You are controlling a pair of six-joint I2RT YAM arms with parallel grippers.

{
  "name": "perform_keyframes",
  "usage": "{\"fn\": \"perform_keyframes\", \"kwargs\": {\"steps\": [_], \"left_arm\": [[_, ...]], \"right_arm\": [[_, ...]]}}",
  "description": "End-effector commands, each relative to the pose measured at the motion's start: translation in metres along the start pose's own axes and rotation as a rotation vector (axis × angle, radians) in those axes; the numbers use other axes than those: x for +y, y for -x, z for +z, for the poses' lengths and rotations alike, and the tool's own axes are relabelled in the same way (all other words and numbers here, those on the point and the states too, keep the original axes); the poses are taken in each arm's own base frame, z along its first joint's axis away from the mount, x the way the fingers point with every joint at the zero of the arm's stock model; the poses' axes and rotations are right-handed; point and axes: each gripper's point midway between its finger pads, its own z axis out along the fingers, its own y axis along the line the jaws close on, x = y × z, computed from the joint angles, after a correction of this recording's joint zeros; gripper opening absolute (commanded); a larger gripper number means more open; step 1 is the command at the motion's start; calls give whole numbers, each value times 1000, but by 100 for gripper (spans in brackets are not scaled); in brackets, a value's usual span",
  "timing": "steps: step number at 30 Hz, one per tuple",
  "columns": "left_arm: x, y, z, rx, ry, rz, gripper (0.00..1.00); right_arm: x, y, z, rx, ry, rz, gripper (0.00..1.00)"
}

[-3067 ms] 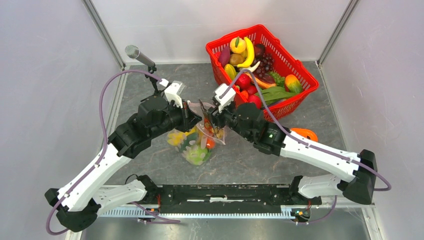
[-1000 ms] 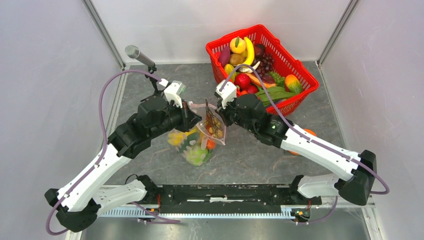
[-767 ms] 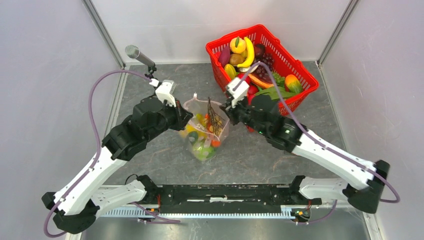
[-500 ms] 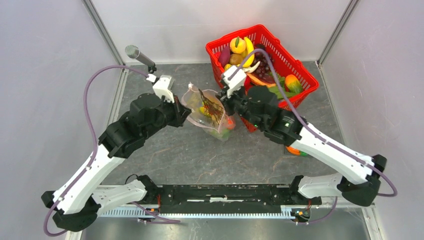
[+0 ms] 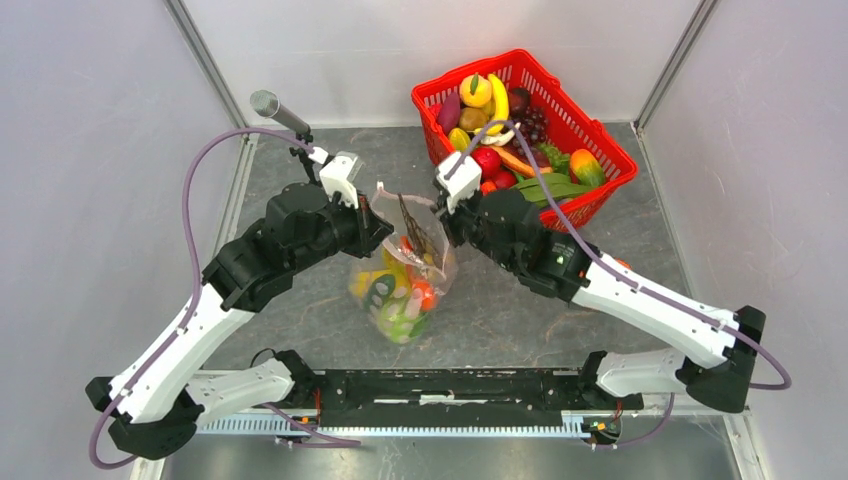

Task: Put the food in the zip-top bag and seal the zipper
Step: Adjust the zipper food storage bag at the center of the board.

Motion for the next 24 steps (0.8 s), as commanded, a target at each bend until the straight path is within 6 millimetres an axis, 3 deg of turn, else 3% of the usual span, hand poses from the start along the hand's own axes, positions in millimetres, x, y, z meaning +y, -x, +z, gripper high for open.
{"fn": "perform_keyframes", "kwargs": {"steps": [1,3,5,7,10,12,15,16,18,24], "left_arm": [[9,19,-14,-86,51,10,3],[15,24,-23,-115,84,5,3],[21,26,-24,-130,113,31,3],[22,20,-17,-94,115,51,3],[16,7,-3,-24,86,42,2],[14,9,-1,-44,80,10,2],[15,26,-14,-168,73,-19,2],[17,32,-19,-207,82,-26,2],[21,37,-27,-231,99,-15,2],[23,42,-41,-231,113,18,2]], "right_arm": [[-47,26,6,16,-271,34,0],[-34,22,8,17,-203,8,0],[9,34,2,-126,69,-6,0],[21,44,-4,-229,144,32,0],[5,35,10,-89,39,27,0],[-9,30,14,-35,-49,36,0],[2,42,3,-173,32,57,0],[0,59,-8,-285,33,106,0],[-13,64,-19,-344,-23,163,0],[-41,35,14,-15,-224,39,0]]}}
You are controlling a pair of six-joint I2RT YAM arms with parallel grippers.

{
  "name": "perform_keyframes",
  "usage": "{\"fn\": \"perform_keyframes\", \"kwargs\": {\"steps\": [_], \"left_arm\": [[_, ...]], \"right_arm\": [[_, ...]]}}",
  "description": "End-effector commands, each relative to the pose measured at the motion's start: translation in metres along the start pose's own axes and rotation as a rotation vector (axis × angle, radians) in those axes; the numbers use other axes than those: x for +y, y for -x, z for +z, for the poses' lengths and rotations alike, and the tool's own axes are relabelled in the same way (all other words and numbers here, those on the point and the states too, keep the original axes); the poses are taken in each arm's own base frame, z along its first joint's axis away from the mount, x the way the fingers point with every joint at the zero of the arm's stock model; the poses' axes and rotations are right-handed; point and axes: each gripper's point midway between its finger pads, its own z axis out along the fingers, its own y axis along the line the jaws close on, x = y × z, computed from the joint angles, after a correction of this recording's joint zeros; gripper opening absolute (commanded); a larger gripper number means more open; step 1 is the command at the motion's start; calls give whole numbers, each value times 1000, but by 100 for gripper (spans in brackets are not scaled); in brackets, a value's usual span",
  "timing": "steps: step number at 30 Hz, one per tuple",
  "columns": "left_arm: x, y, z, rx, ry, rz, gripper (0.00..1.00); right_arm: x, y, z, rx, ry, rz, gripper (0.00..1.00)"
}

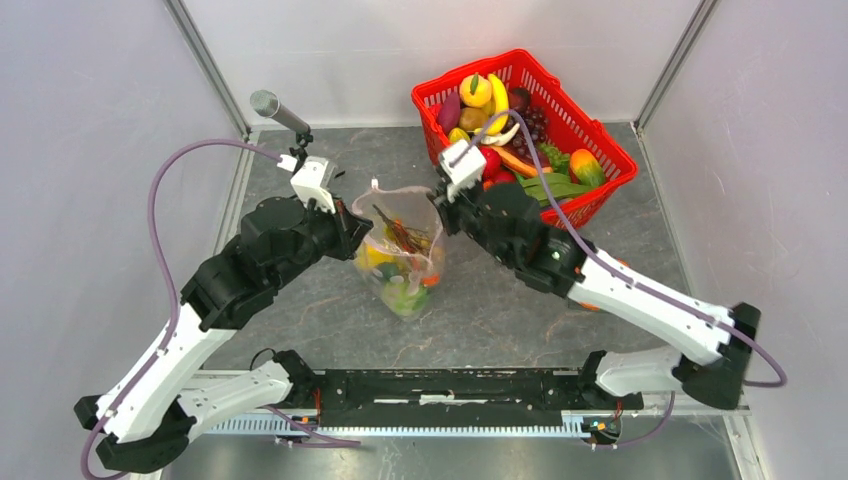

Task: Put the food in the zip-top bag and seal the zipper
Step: Adjust the zipper food storage bag at the center of the board.

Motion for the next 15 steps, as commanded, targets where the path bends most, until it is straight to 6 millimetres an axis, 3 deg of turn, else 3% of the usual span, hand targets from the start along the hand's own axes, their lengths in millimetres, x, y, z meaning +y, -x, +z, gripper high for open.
{"fn": "perform_keyframes", "kwargs": {"steps": [1,3,4,6,8,10,13,15], "left_arm": [[-10,33,-14,-106,-47,29,2],[-33,24,-10,-27,-161,48,2],[-34,18,-4,10,-157,52,2],[-14,1,16,80,-33,59,2],[-4,-5,24,103,29,58,2],[-9,9,15,60,12,28,2],[-29,46,-13,-119,-117,-17,2],[-13,45,-13,-146,-46,6,2]], "right_arm": [[-17,18,19,74,-111,-46,0],[10,24,18,-17,46,-16,0],[17,21,14,-51,88,6,0],[15,13,20,-19,83,10,0],[2,9,26,63,-5,3,0],[11,20,23,35,55,-8,0],[23,39,4,-129,151,32,0],[12,28,7,-104,91,53,0]]}}
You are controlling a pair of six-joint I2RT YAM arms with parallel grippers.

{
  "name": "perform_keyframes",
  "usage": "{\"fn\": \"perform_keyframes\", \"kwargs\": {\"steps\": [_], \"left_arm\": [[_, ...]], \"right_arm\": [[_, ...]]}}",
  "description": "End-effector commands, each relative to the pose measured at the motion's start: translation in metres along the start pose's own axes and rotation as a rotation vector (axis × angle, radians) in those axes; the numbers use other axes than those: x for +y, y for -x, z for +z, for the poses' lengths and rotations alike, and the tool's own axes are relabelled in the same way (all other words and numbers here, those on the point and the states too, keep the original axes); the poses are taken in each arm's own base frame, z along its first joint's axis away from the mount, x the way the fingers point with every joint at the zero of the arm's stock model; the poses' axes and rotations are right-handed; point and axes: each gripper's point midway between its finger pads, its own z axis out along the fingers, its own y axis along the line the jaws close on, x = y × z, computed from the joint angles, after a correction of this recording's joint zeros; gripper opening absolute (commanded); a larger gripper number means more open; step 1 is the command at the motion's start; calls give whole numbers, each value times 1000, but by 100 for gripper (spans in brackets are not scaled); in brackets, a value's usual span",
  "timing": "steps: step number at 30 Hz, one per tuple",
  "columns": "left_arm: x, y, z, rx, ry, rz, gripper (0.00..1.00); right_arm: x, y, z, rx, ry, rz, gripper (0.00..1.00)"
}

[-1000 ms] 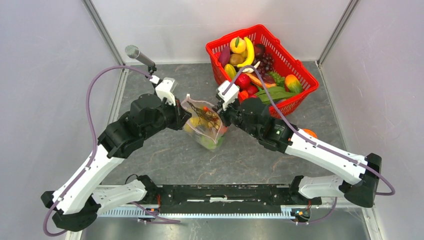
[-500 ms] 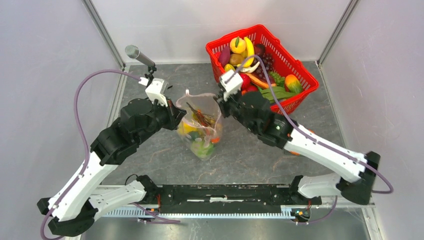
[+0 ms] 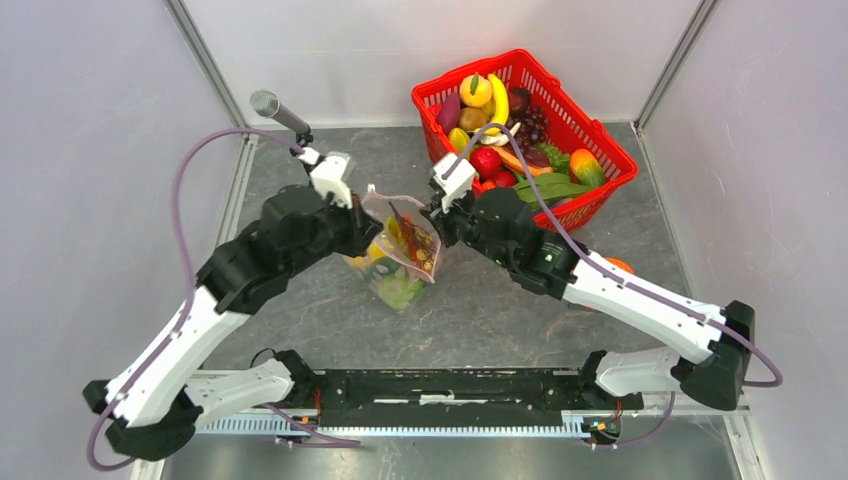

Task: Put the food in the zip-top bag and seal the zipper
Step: Adjust the zipper food storage bag at the center of the board.

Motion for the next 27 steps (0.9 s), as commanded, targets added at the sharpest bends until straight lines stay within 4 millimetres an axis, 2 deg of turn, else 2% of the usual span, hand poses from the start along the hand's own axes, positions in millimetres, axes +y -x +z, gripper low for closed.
{"fn": "perform_keyframes", "kwargs": {"steps": [1,3,5,6,9,10,12,13,16,18,20,22,25,27], "left_arm": [[6,47,-33,-219,17,1,2],[17,24,-14,-81,99,32,2],[14,9,2,-3,93,34,2],[8,7,5,7,65,25,2],[-10,18,0,-42,-35,12,3],[-12,23,-3,-74,-48,12,3],[-5,23,-2,-85,-23,32,6],[1,19,1,-68,14,41,6],[10,8,7,-23,66,38,6],[4,7,9,-28,28,23,5],[-5,8,10,-47,-21,12,5],[-7,12,10,-68,-34,-1,5],[-8,12,12,-67,-34,-1,5],[-8,10,16,-58,-35,0,5]], "right_arm": [[-10,31,-11,-122,-21,52,0],[-20,3,4,17,-79,34,0],[-27,-14,13,73,-132,35,0],[-26,-16,14,70,-128,41,0],[-8,3,6,-46,-14,79,0],[-3,19,-1,-121,25,94,2],[8,35,-11,-205,101,102,4],[10,36,-12,-211,112,96,5],[-2,19,0,-115,37,82,6],[-9,3,5,-46,-9,74,6],[-12,2,4,-42,-24,71,7],[-13,9,0,-71,-29,74,12],[-13,25,-6,-111,-6,45,29],[-13,33,-8,-110,-2,31,45]]}}
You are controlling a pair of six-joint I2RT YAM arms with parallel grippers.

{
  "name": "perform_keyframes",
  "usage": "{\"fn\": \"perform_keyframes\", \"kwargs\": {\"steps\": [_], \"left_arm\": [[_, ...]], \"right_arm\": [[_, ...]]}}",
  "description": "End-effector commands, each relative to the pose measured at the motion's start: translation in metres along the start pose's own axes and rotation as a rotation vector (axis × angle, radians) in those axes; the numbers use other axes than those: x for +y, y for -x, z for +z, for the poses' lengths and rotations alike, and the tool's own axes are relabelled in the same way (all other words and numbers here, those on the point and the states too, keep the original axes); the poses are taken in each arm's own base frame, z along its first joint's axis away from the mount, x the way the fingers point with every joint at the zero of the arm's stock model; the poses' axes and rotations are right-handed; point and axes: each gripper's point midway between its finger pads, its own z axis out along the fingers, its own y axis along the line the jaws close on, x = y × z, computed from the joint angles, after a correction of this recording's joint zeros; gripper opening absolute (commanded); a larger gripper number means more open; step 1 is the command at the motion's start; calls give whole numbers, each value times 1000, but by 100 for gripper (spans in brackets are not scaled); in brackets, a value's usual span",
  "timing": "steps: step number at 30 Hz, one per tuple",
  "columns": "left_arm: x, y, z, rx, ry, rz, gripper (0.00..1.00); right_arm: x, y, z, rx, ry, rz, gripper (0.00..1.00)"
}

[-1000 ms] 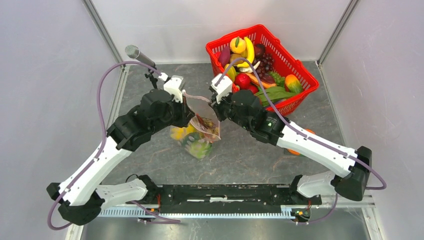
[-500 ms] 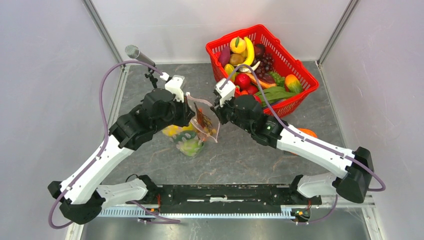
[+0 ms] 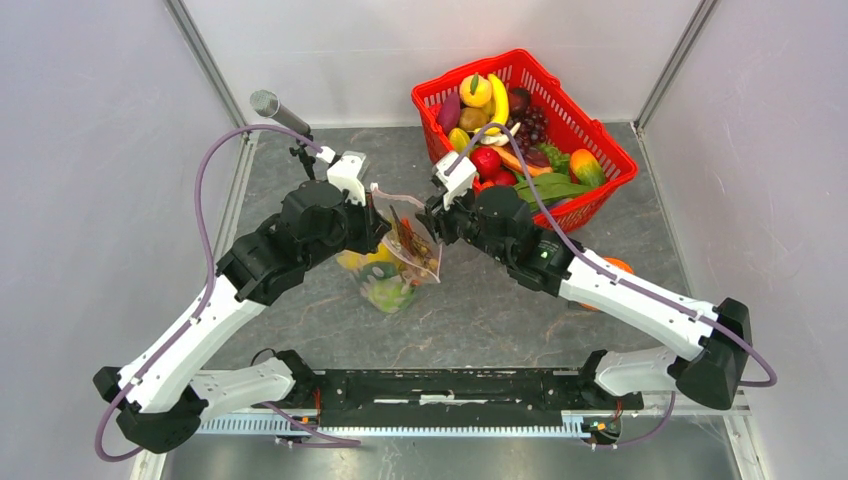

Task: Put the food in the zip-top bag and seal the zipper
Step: Adjust the zipper food storage bag at the center of the board, then pick up the fake vegetable from the bin.

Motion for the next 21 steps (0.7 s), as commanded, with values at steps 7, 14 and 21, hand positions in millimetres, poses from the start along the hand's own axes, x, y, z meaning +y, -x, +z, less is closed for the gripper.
{"fn": "perform_keyframes", "kwargs": {"steps": [7,14,21], "left_arm": [[-14,14,5,-62,-69,-12,4],[-19,13,5,-54,-93,-14,4],[-25,11,2,-59,-134,-28,4]], "right_arm": [[-16,92,-40,-223,-36,-40,62],[-92,104,-59,-255,-371,-75,68],[-194,72,-44,-214,-568,143,68]]}}
